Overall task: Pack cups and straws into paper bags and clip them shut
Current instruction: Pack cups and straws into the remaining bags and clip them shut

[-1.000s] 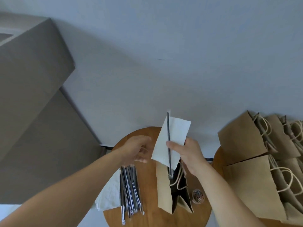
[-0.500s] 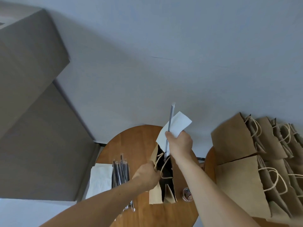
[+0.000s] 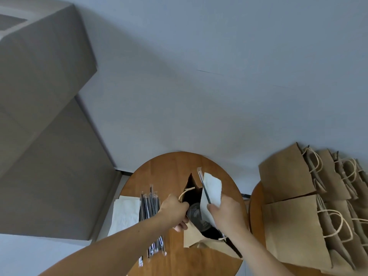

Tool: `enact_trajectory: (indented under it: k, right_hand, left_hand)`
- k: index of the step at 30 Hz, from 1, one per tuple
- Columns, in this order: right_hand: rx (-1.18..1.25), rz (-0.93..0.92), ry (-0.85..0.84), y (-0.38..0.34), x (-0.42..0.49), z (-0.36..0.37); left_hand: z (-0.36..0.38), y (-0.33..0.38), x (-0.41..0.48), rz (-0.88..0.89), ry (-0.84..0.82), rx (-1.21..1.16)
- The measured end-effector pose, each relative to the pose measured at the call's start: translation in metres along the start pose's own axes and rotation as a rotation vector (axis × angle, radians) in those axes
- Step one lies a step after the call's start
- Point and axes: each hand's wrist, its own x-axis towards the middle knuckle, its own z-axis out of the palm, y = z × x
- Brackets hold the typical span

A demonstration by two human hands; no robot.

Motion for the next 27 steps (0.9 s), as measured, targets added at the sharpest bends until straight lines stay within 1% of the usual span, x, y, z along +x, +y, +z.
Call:
enact_trajectory:
  k: [4,6,12,17,20,24,27]
  right_hand:
    - [-0.054,0.018,-0.16,0.004,0.001,0.023]
    - [-0.05,0.053,-0.226,0.0,0.011,0.033]
    - [-0.166,0.065,-0.312,0.002,0.039,0.036]
    - [-0.272,0.111,-0.356,0.02,0.044,0.019]
    - [-0.321,0.109,-0.413,0.019,0.045,0.018]
    - [-0.263,0.101,-0.406,-0.001,0.056,0.037]
    - [-0.144,0.164,-0.416,-0.008,0.063,0.056]
  left_hand:
    - [-0.001,-0.001,0.0,0.009,-0.074,0.021]
    - [-0.001,-0.003,0.0,0.004,-0.079,0.054]
    - [-0.017,-0.009,0.006,0.003,-0.03,0.003]
    - [-0.019,-0.013,0.01,-0.022,-0.027,-0.028]
    - [-0.012,-0.009,0.008,0.0,-0.047,-0.021]
    - [0.003,-0.004,0.003,0.037,-0.101,0.028]
    - [0.004,-0.003,0.002,0.054,-0.104,0.036]
